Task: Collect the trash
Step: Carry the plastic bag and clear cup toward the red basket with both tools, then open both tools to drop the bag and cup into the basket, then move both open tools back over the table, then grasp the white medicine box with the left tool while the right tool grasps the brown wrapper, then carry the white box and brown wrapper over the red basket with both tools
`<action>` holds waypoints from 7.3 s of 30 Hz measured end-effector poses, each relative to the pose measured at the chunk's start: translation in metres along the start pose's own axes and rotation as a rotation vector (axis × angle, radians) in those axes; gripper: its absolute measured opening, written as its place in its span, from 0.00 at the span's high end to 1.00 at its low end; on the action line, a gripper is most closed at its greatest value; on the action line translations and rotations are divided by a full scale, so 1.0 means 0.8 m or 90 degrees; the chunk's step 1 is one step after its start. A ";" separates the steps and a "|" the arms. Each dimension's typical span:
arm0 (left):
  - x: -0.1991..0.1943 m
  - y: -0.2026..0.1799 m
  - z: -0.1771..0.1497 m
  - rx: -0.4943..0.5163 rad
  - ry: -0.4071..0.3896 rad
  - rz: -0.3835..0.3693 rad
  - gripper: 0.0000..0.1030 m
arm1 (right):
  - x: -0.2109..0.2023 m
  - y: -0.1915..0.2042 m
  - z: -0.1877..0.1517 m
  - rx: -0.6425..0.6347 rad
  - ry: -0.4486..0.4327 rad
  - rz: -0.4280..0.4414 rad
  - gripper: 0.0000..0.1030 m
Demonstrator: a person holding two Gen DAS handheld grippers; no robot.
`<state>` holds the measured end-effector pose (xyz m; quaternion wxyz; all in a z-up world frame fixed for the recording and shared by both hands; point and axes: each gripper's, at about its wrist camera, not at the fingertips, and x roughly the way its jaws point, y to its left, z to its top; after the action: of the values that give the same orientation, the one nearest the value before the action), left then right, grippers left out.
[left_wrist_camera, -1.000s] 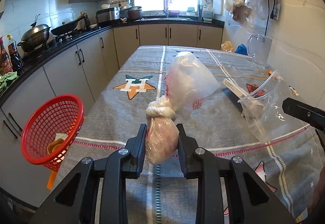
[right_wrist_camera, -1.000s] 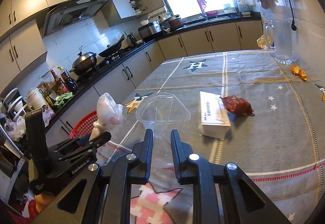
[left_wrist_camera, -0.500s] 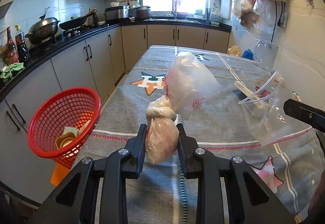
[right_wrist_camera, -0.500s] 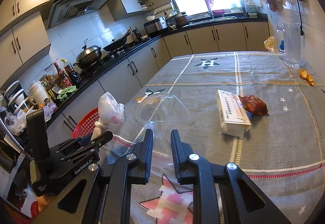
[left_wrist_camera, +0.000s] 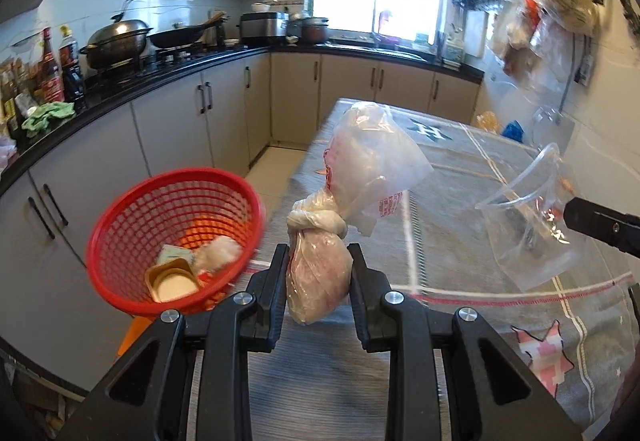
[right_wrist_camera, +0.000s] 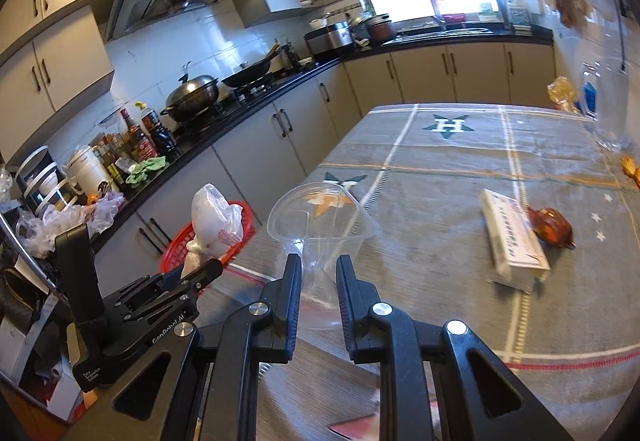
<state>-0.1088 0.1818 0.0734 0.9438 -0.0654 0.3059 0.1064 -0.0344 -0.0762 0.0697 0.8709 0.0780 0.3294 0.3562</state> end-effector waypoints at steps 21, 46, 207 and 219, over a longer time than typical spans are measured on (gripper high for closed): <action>0.019 0.175 0.015 -0.123 0.013 0.128 0.74 | 0.113 0.131 0.063 -0.061 0.059 0.085 0.81; 0.064 0.208 0.012 -0.150 0.040 0.123 0.46 | 0.247 0.174 0.066 -0.053 0.127 0.086 0.52; 0.016 -0.016 0.053 -0.076 0.016 -0.118 0.88 | 0.051 0.000 0.045 -0.035 0.020 0.056 0.72; 0.006 0.054 0.046 -0.130 -0.003 -0.101 0.88 | 0.086 0.070 0.047 -0.083 0.049 0.071 0.72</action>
<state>-0.0945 0.2309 0.0973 0.9385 -0.1851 0.2849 0.0622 -0.0058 0.0149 0.0838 0.8397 0.0254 0.3341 0.4274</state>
